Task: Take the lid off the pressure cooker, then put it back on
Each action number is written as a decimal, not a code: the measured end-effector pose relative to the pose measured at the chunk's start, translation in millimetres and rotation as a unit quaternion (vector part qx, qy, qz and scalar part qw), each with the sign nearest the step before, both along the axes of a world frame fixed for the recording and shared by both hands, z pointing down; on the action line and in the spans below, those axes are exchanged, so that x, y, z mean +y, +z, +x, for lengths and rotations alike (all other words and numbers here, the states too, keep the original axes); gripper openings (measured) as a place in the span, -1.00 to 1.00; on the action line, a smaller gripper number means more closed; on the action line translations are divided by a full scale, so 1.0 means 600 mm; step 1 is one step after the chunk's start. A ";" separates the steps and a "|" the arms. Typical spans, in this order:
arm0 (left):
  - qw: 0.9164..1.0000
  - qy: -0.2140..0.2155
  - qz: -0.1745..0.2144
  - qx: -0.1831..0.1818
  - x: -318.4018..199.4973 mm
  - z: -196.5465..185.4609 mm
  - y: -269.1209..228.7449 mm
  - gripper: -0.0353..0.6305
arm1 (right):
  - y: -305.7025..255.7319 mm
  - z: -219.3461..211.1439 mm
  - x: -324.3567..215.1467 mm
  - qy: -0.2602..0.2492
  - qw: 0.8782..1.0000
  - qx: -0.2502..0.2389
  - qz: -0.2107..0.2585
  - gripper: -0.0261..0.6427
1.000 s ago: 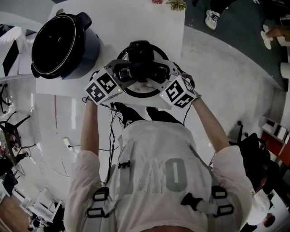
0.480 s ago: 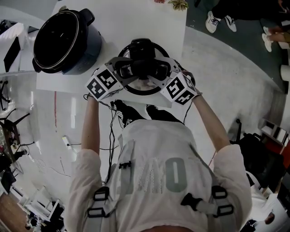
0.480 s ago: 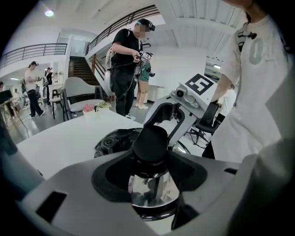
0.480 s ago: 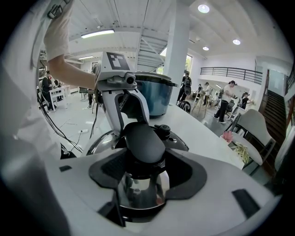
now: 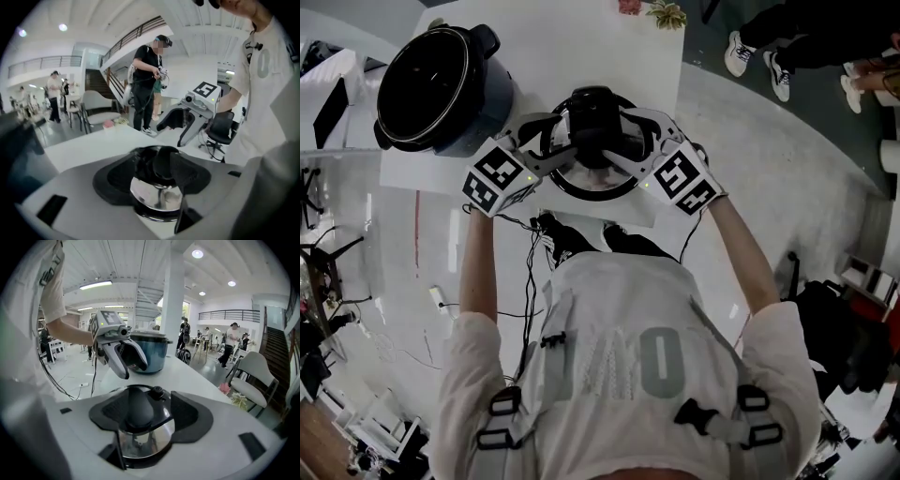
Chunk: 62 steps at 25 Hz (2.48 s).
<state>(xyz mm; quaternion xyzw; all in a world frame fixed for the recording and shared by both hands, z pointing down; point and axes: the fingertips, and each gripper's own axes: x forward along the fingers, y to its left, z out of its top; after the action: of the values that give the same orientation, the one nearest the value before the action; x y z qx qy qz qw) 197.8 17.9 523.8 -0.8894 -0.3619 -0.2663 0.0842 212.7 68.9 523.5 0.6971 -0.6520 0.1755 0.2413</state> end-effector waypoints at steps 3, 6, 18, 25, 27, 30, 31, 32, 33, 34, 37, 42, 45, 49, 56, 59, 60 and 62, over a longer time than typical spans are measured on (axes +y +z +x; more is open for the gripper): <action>0.995 -0.051 0.007 0.087 -0.028 0.028 -0.092 -0.20 | -0.064 0.025 -0.007 0.019 0.999 0.017 0.041 -0.08; 0.979 -0.105 0.009 0.173 -0.047 0.044 -0.185 -0.29 | -0.130 0.050 -0.016 0.043 0.994 0.047 0.086 -0.09; 0.864 -0.366 0.021 0.345 -0.101 -0.017 -0.339 -0.80 | -0.268 0.083 0.009 0.200 0.945 0.028 0.258 -0.71; 0.848 -0.428 0.016 0.311 -0.109 -0.047 -0.282 -0.84 | -0.239 0.091 0.073 0.289 0.920 0.026 0.265 -0.90; 0.853 -0.430 0.005 0.297 -0.108 -0.047 -0.266 -0.84 | -0.229 0.088 0.086 0.296 0.919 0.025 0.260 -0.90; 0.854 -0.434 -0.027 0.285 -0.109 -0.047 -0.250 -0.83 | -0.215 0.080 0.092 0.296 0.922 0.025 0.250 -0.90; 0.852 -0.436 -0.034 0.287 -0.109 -0.049 -0.249 -0.83 | -0.211 0.078 0.093 0.295 0.923 0.026 0.246 -0.90; 0.850 -0.439 -0.036 0.288 -0.108 -0.051 -0.248 -0.83 | -0.209 0.077 0.093 0.295 0.924 0.028 0.243 -0.90; 0.850 -0.439 -0.034 0.290 -0.106 -0.053 -0.246 -0.83 | -0.207 0.076 0.093 0.294 0.924 0.028 0.241 -0.90; 0.850 -0.438 -0.030 0.290 -0.104 -0.053 -0.245 -0.83 | -0.205 0.075 0.093 0.293 0.925 0.028 0.238 -0.90; 0.851 -0.435 -0.022 0.293 -0.101 -0.051 -0.244 -0.84 | -0.200 0.076 0.091 0.291 0.928 0.028 0.233 -0.90; 0.847 -0.445 -0.020 0.288 -0.107 -0.050 -0.240 -0.84 | -0.191 0.074 0.096 0.293 0.929 0.026 0.225 -0.90; 0.847 -0.444 -0.017 0.292 -0.105 -0.052 -0.243 -0.84 | -0.187 0.068 0.099 0.295 0.929 0.025 0.222 -0.90; 0.850 -0.435 -0.019 0.297 -0.103 -0.049 -0.246 -0.84 | -0.185 0.068 0.098 0.294 0.929 0.022 0.222 -0.89; 0.880 -0.385 0.003 0.279 -0.099 -0.035 -0.230 -0.83 | -0.183 0.071 0.088 0.261 0.942 0.023 0.211 -0.89; 0.897 -0.344 0.008 0.275 -0.087 -0.033 -0.227 -0.82 | -0.178 0.065 0.079 0.235 0.950 0.007 0.203 -0.68; 0.906 -0.325 0.007 0.271 -0.080 -0.032 -0.220 -0.79 | -0.175 0.062 0.076 0.225 0.954 0.004 0.200 -0.64; 0.925 -0.274 0.014 0.262 -0.060 -0.029 -0.207 -0.53 | -0.168 0.053 0.068 0.198 0.962 0.003 0.190 -0.50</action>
<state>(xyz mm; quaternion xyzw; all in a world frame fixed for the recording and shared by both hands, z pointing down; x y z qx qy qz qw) 180.5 -18.0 399.7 -0.9907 -0.0648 -0.0415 0.1122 244.4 109.9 422.6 0.8458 -0.5214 0.0904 0.0671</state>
